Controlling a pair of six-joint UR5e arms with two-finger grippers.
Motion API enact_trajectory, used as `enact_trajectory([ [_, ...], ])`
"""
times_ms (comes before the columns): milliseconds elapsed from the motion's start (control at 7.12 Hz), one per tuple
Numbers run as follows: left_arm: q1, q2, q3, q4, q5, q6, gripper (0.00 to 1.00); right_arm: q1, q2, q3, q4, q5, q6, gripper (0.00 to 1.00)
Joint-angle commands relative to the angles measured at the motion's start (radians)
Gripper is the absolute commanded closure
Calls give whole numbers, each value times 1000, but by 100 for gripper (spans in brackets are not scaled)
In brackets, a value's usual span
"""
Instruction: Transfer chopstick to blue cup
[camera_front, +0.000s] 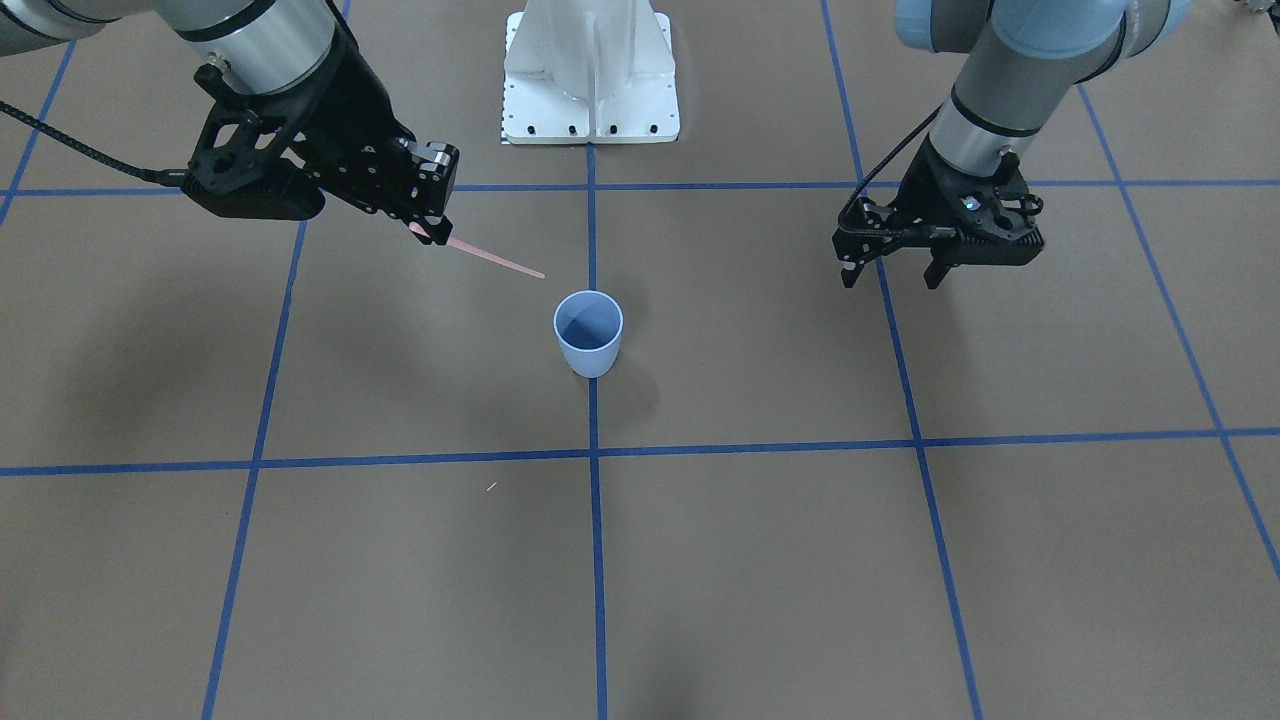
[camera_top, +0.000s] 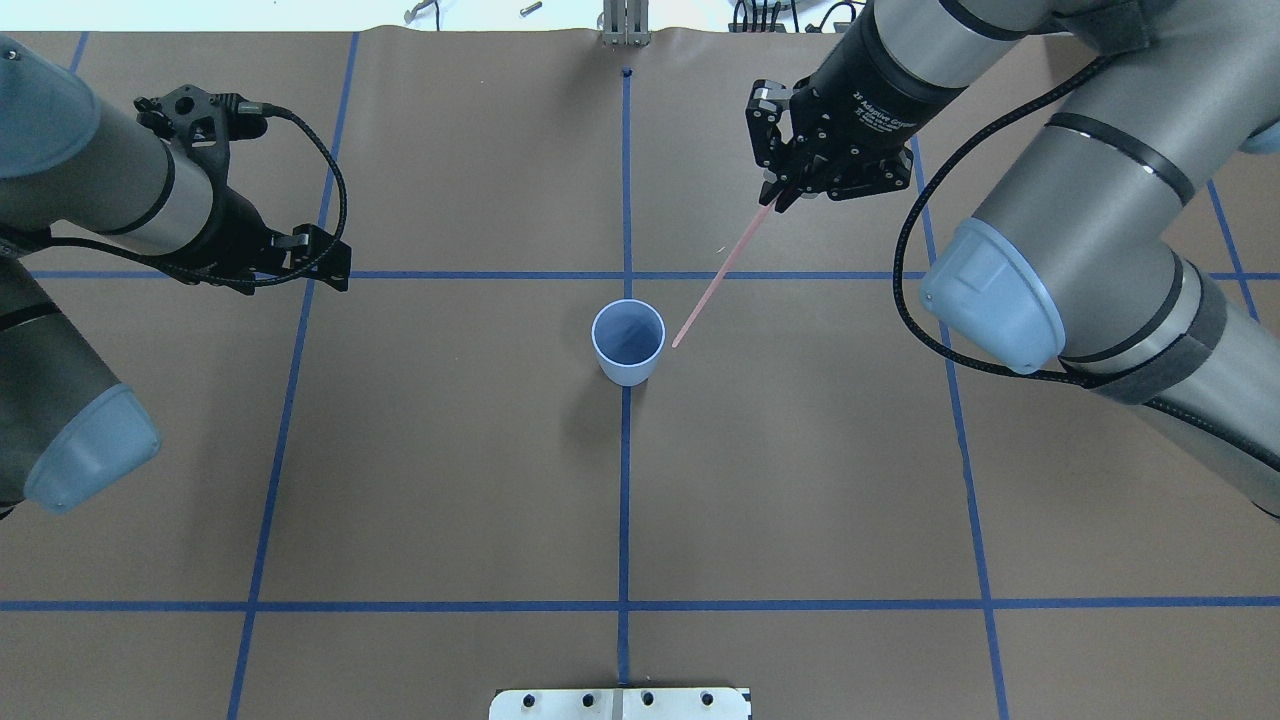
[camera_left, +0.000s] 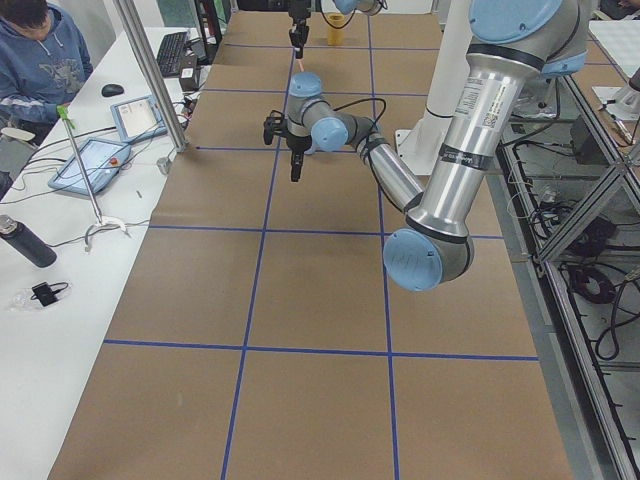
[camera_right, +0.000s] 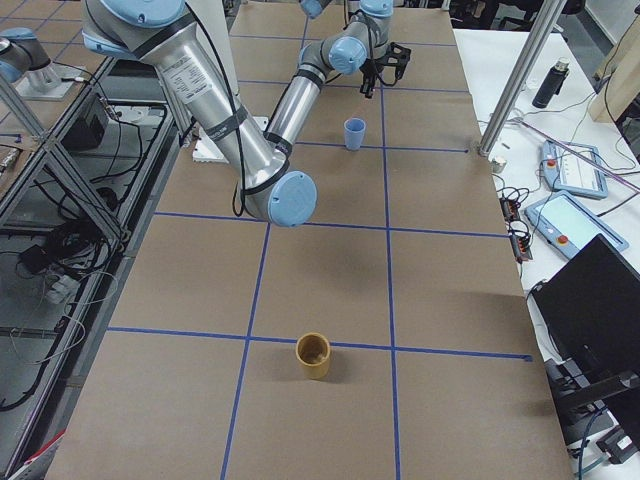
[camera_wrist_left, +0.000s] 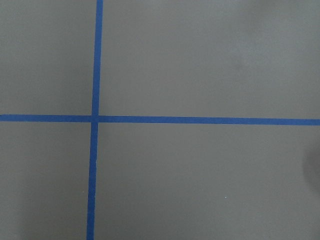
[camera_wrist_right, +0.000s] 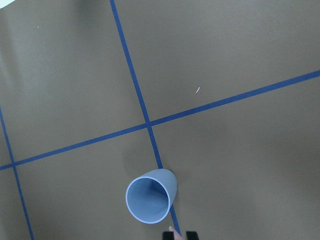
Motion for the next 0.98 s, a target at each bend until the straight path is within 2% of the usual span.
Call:
enact_trajectory([
  [0, 0, 1, -1, 0, 1, -1, 2, -3, 21, -35, 5, -6, 13, 100],
  [281, 0, -1, -1, 0, 1, -12, 2, -19, 46, -80, 31, -18, 20, 100],
  [421, 0, -1, 3, 0, 1, -12, 2, -41, 48, -84, 42, -54, 32, 100],
  [843, 2, -2, 4, 2, 3, -13, 2, -76, 49, -159, 129, -91, 44, 100],
])
